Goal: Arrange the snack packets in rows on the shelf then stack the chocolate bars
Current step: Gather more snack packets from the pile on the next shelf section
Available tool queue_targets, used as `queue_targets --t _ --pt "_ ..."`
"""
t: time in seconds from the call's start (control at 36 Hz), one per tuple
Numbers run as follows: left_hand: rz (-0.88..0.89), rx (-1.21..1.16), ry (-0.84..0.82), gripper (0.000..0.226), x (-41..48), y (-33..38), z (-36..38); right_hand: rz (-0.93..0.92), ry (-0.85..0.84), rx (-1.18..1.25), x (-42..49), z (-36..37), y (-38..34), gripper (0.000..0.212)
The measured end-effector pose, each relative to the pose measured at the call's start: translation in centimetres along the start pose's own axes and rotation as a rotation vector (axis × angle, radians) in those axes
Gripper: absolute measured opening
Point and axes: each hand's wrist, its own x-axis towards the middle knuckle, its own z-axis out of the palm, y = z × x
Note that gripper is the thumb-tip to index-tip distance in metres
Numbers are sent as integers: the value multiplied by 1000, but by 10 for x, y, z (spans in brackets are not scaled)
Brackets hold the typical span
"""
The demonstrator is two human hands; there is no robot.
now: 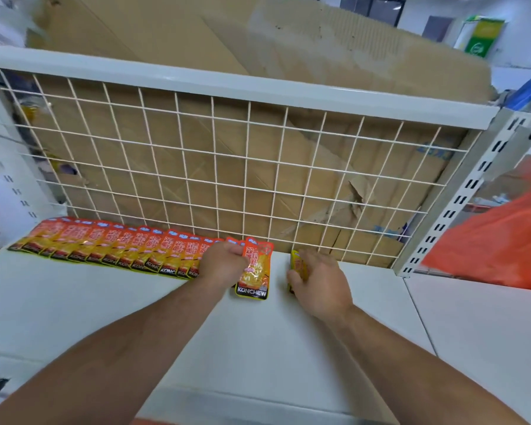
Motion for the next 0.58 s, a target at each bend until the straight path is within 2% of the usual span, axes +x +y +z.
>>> queue_targets --t 0.14,0.25,0.47,0.58 --pt "-25 -63 25 32 -8 -10 -19 -78 12 27 -4 9 -23 48" --pt "-62 -97 81 28 -15 -15 -35 -140 14 66 -3 11 -38 45" --pt "-97 -100 149 31 -28 -32 -72 -216 -25 83 2 30 -75 33" --pt "-92 -103 172 34 -28 -47 -99 -290 -39 62 1 43 -98 20"
